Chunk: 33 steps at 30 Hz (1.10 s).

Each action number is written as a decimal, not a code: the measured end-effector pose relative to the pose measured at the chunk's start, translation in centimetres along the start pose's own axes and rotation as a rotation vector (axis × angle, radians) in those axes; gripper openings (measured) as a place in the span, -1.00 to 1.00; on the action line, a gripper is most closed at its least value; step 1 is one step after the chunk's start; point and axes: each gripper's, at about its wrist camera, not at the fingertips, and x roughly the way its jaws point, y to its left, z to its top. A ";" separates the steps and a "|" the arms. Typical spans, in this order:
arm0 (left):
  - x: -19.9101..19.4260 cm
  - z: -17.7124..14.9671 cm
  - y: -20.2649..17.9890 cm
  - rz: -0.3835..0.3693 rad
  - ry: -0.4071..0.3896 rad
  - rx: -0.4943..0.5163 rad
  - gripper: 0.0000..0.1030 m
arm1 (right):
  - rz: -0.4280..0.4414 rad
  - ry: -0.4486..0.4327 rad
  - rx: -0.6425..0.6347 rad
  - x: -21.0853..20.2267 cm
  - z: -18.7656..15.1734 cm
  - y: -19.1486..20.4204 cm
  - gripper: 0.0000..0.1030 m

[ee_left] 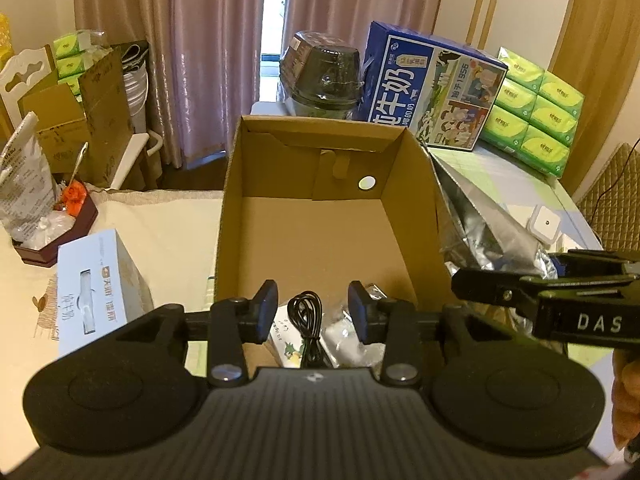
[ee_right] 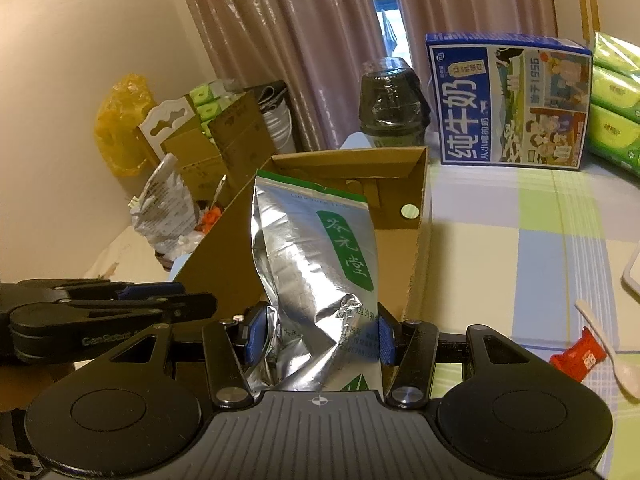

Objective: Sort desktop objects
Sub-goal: 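Open the left gripper to drop the cable while the right releases the foil bag into the box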

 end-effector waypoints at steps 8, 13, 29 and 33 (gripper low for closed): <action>-0.7 -0.1 -0.3 0.025 0.008 0.035 -0.36 | 0.007 -0.001 0.007 -0.5 0.1 0.3 -0.03; -0.9 -0.3 -0.4 0.026 0.013 0.040 -0.36 | 0.010 -0.003 0.010 -0.4 0.3 0.6 -0.03; -1.7 -1.1 0.3 0.045 0.009 0.031 -0.21 | 0.026 -0.052 0.103 -1.7 0.6 -1.0 0.28; -2.3 -1.3 -0.3 0.041 0.002 0.033 -0.15 | 0.012 -0.047 0.110 -2.7 0.0 -1.7 0.34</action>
